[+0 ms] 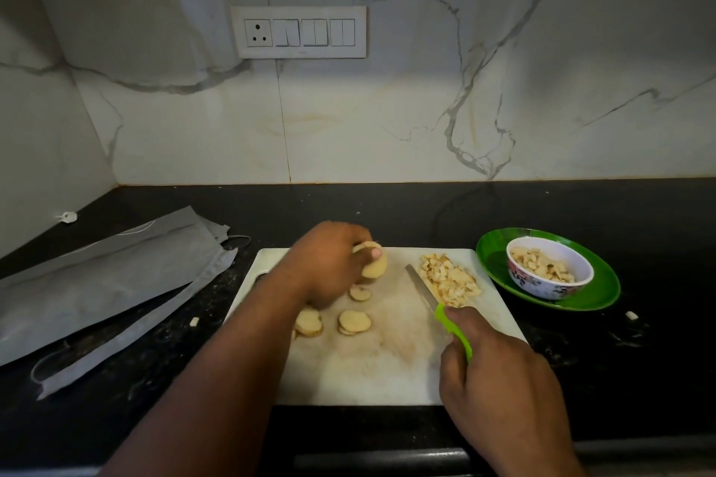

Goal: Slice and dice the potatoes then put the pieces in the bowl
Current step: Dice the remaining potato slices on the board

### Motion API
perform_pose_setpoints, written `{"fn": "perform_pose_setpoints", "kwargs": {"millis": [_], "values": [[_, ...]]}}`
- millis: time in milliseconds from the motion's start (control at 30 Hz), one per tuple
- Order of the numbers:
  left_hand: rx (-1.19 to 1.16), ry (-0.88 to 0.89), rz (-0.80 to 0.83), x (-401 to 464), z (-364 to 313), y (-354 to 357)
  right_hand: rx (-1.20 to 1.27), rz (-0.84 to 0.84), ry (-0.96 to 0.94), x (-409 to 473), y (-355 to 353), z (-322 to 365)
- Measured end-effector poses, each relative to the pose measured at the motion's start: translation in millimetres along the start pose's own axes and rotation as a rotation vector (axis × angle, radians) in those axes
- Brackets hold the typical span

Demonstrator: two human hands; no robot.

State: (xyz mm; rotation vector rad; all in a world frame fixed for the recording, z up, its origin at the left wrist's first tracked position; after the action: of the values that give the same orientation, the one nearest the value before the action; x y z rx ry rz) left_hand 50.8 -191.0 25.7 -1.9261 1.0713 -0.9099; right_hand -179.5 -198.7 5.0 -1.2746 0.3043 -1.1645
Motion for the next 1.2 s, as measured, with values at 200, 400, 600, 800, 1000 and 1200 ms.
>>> {"fn": "perform_pose_setpoints", "kwargs": {"millis": [200,400,600,800,1000,1200], "values": [[0.020,-0.063,0.160,-2.4,32.9,-20.6,0.012,0.006,-0.013,-0.2,-0.5,-0.5],[-0.130,-0.086,-0.035,1.1,21.3,-20.5,0.024,-0.003,-0.016,-1.1,-0.2,0.0],[-0.192,-0.070,-0.007,3.0,-1.6,13.5,0.008,-0.031,-0.031,0.0,1.4,-0.5],[-0.019,-0.050,0.065,6.6,15.5,12.8,0.020,-0.040,-0.042,-0.9,0.8,1.3],[0.016,0.003,0.153,11.4,15.5,26.9,0.022,0.009,-0.065,1.3,0.4,2.9],[0.042,-0.051,0.058,14.0,2.3,29.5,0.015,0.073,-0.082,11.9,-0.5,8.2]]}}
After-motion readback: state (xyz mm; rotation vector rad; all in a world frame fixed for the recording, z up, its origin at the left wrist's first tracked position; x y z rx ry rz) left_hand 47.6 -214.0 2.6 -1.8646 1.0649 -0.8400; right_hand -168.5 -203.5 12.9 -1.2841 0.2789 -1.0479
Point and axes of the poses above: each hand's wrist, its own x-axis towards the middle knuckle, its own y-axis out of the palm, z = x × y, the point moved 7 cm from there along x, towards the middle knuckle, and after that the axes turned 4 degrees about -z, right-handed, at the moved point
